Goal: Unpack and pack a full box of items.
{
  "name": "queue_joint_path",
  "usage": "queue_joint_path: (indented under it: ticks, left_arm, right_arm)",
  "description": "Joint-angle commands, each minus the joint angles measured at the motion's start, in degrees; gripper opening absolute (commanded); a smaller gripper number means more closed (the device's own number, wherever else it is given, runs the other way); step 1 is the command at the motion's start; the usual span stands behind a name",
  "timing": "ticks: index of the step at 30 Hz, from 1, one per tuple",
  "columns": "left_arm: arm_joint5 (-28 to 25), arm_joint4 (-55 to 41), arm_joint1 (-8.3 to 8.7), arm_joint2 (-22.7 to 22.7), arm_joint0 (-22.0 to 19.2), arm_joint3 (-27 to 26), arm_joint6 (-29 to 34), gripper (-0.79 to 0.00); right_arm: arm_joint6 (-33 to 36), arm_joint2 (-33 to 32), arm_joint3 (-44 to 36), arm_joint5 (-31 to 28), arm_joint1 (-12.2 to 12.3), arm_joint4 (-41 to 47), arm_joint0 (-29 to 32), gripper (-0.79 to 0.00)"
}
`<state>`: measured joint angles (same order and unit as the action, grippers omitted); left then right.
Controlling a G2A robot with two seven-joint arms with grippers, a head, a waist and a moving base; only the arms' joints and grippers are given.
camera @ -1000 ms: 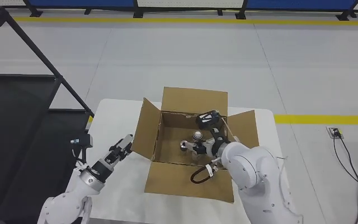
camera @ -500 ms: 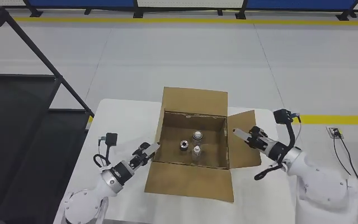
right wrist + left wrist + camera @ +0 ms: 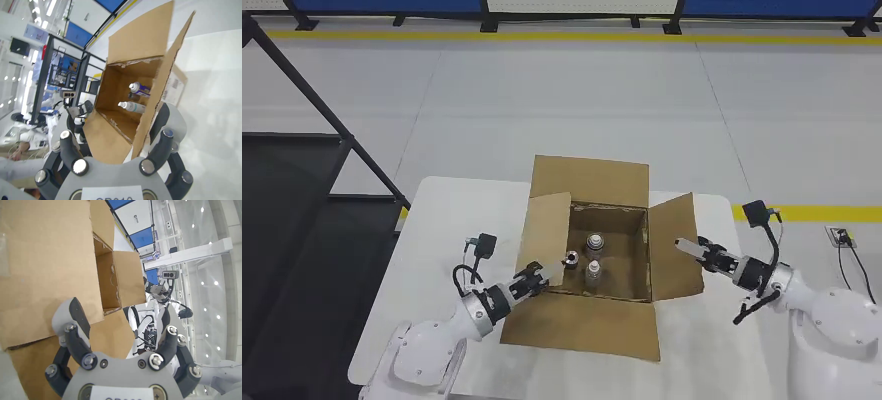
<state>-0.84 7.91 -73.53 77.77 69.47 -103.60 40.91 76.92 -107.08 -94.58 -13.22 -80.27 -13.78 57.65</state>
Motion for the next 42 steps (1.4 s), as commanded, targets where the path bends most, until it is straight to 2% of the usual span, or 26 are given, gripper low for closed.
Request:
queue_joint_path:
  ticks: [1, 5, 8, 13, 17, 29, 34, 42]
  left_arm:
    - [0.24, 0.2, 0.0, -0.72, -0.38, 0.73, -0.21, 0.0]
    - [0.53, 0.34, -0.05, -2.03, -1.18, 2.3, -1.19, 0.0]
    - [0.77, 0.03, -0.1, -2.8, -1.71, 3.22, -1.87, 0.0]
    - [1.61, -2.05, -0.26, -3.6, -2.23, 4.37, -3.73, 0.0]
    - [2.0, -2.51, -0.31, -4.2, -2.53, 5.15, -4.96, 0.0]
    - [3.04, -3.4, -0.58, -6.08, -3.22, 7.21, -9.08, 0.0]
    - [3.57, -3.63, -0.69, -6.69, -3.62, 7.66, -10.49, 0.0]
    - [5.08, -4.09, -0.85, -7.16, -4.27, 8.63, -12.68, 0.0]
  right_arm:
    - [3.45, 0.88, 3.49, -2.11, 0.43, 4.82, -2.38, 0.0]
    - [7.33, 2.98, 8.44, -4.6, 1.24, 9.94, -6.19, 0.0]
    - [7.32, 5.62, 10.75, -4.47, 1.65, 9.41, -8.62, 0.0]
    - [4.13, 11.82, 15.04, -3.78, 1.8, 6.89, -12.21, 0.0]
    - [1.78, 16.99, 18.62, -5.58, 1.69, 5.66, -14.5, 0.0]
    - [-8.08, 25.88, 23.7, -8.0, 1.7, 0.99, -17.22, 0.0]
    - [-11.19, 28.82, 23.95, -6.89, 1.79, -2.35, -17.86, 0.0]
    - [-14.93, 32.46, 23.71, -1.02, 1.98, -7.84, -18.95, 0.0]
